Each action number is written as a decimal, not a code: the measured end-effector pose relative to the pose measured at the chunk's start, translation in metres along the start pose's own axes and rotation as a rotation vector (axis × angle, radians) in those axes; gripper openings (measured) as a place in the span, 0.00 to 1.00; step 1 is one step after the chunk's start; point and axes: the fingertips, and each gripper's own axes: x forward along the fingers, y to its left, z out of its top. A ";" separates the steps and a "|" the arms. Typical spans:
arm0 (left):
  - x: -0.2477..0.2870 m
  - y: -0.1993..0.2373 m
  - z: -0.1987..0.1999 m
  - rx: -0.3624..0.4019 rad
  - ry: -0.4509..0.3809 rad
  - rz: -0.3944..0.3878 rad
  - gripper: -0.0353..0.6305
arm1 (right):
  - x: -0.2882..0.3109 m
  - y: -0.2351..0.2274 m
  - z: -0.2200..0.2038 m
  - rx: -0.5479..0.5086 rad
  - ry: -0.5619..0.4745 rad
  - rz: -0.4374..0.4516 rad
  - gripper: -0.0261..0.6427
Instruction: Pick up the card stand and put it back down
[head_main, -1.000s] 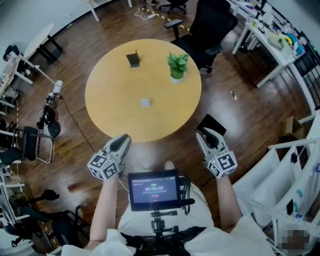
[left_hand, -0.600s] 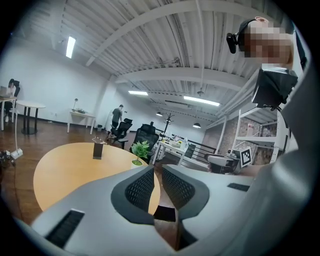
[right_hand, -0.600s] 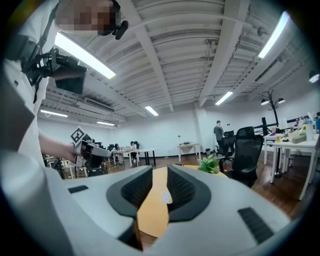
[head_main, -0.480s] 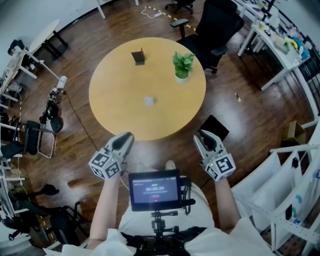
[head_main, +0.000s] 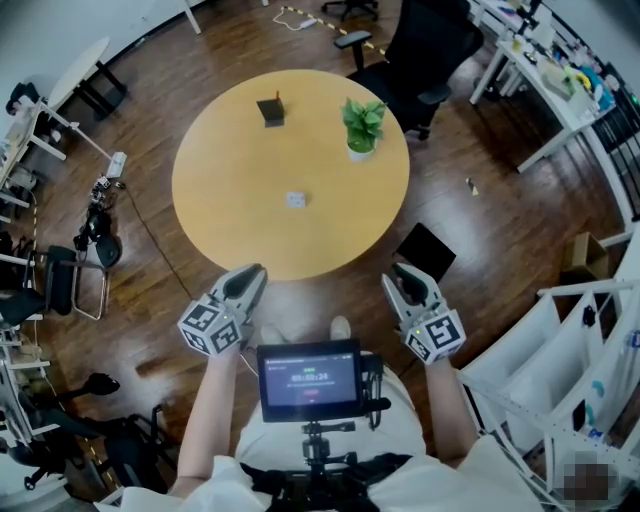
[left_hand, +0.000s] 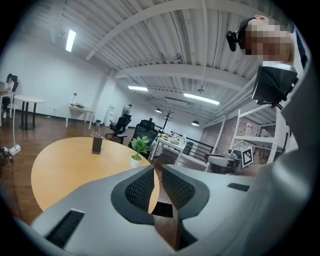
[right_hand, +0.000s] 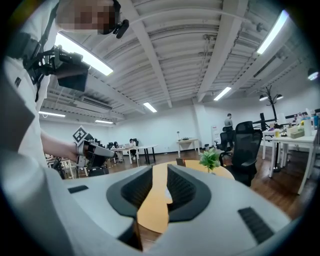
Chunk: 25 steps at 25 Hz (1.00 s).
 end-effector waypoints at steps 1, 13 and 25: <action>0.001 0.001 0.002 0.007 0.002 -0.006 0.12 | 0.002 0.003 0.002 -0.002 -0.003 -0.001 0.19; -0.001 0.012 0.023 0.051 -0.011 -0.030 0.12 | 0.006 0.003 0.008 -0.001 -0.042 -0.051 0.19; -0.004 0.007 0.014 0.038 -0.012 -0.024 0.12 | 0.001 0.005 0.009 -0.012 -0.035 -0.049 0.19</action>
